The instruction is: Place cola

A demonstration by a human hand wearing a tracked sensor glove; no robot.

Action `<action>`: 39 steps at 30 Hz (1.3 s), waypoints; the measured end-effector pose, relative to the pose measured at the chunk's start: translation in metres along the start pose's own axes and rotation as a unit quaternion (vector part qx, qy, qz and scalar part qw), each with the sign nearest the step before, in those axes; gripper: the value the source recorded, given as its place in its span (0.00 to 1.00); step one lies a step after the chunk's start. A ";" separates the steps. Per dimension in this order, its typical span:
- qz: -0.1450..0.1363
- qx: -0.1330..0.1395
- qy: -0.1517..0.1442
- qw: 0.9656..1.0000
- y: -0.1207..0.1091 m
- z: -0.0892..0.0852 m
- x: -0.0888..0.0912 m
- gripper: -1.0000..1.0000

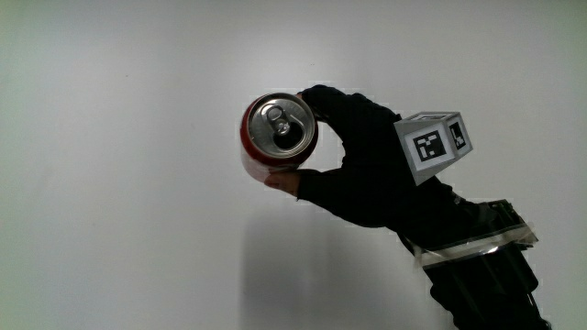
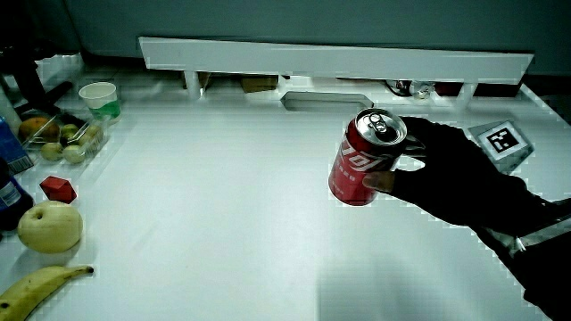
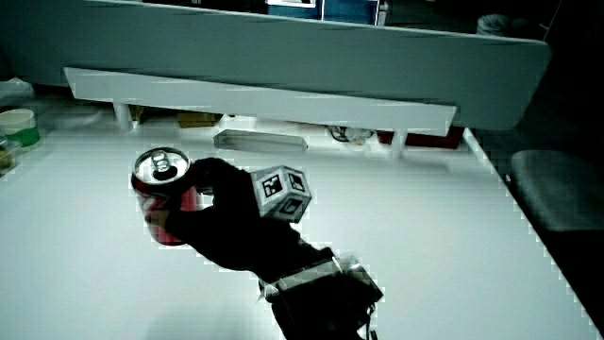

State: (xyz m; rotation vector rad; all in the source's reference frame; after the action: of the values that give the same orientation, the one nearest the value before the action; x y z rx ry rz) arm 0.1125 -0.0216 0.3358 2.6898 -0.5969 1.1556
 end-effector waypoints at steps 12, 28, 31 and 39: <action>0.032 -0.061 0.047 0.997 -0.001 -0.037 -0.017 0.50; 0.020 -0.090 0.036 0.995 -0.010 -0.093 -0.012 0.50; 0.017 -0.097 0.036 0.995 -0.012 -0.104 -0.009 0.50; 0.014 -0.112 0.037 0.993 -0.019 -0.125 -0.006 0.50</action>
State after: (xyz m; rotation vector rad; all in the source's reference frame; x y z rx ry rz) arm 0.0342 0.0337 0.4177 2.4482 -0.7092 1.1174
